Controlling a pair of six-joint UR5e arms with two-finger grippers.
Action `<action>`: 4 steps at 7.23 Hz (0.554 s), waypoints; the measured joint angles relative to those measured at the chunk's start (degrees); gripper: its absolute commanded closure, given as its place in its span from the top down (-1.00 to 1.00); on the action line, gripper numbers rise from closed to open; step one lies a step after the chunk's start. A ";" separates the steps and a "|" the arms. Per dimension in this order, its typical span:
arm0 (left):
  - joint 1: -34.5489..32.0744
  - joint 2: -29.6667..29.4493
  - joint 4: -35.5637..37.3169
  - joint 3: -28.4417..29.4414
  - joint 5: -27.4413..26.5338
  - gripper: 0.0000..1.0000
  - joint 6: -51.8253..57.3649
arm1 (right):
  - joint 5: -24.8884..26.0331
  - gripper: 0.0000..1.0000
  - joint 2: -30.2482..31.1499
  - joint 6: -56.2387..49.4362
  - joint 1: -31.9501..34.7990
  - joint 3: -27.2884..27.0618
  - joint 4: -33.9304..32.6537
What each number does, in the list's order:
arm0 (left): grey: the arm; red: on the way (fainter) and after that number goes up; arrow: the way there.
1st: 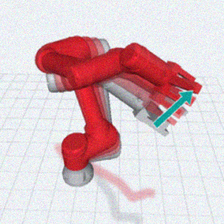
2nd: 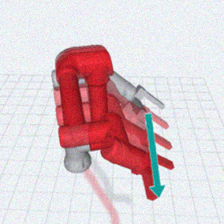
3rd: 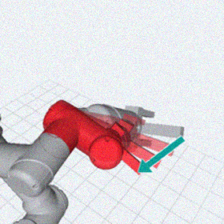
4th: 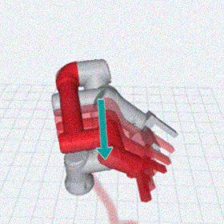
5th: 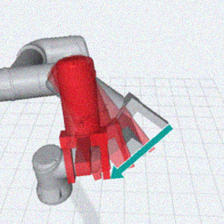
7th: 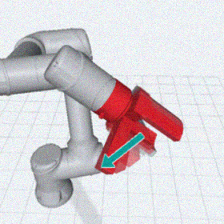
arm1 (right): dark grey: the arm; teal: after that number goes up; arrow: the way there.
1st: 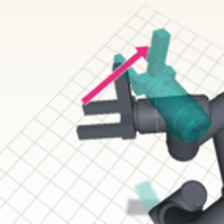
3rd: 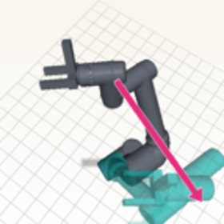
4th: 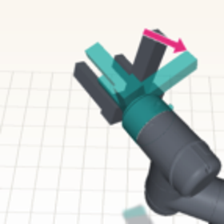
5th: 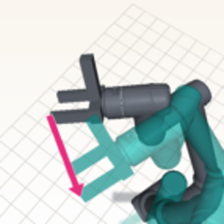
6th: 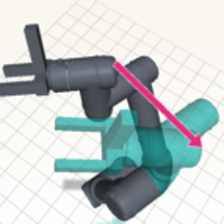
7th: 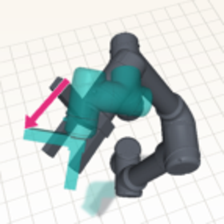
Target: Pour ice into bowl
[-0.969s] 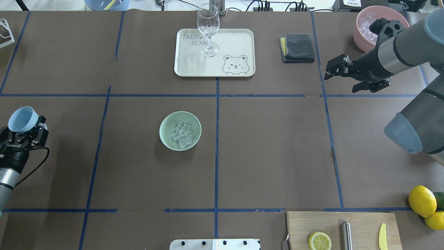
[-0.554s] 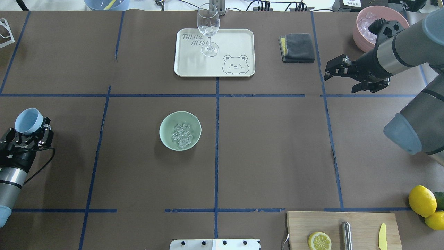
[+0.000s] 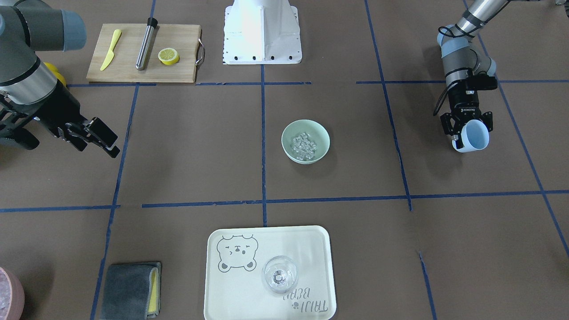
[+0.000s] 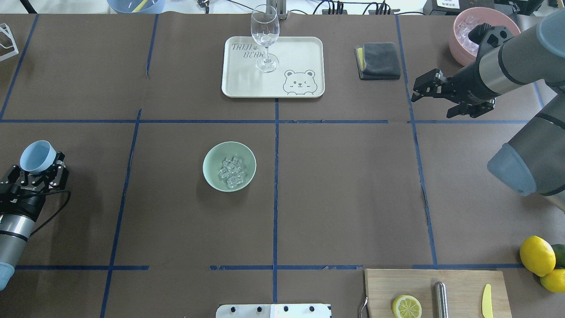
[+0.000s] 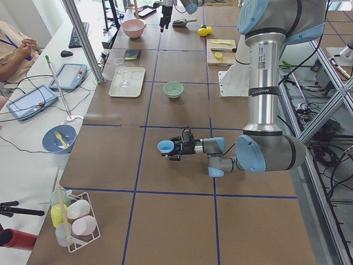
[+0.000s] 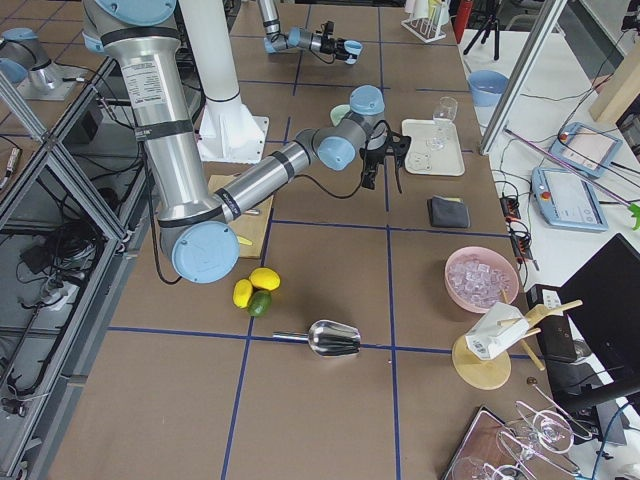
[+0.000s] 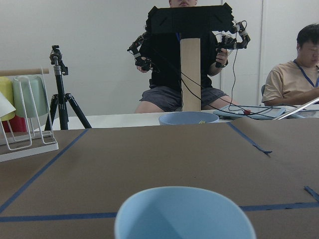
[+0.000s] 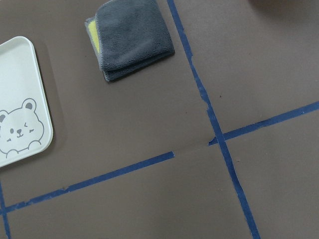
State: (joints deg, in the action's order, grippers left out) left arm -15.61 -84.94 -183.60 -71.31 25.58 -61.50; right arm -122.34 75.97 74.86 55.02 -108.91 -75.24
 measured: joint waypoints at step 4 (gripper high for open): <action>0.85 0.86 -0.06 0.20 2.07 1.00 0.21 | -0.11 1.00 -0.29 0.42 0.00 -0.16 0.00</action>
State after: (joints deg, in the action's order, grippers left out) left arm -14.76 -84.09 -183.66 -71.11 27.65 -61.28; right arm -122.45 75.68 75.27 55.02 -109.07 -75.23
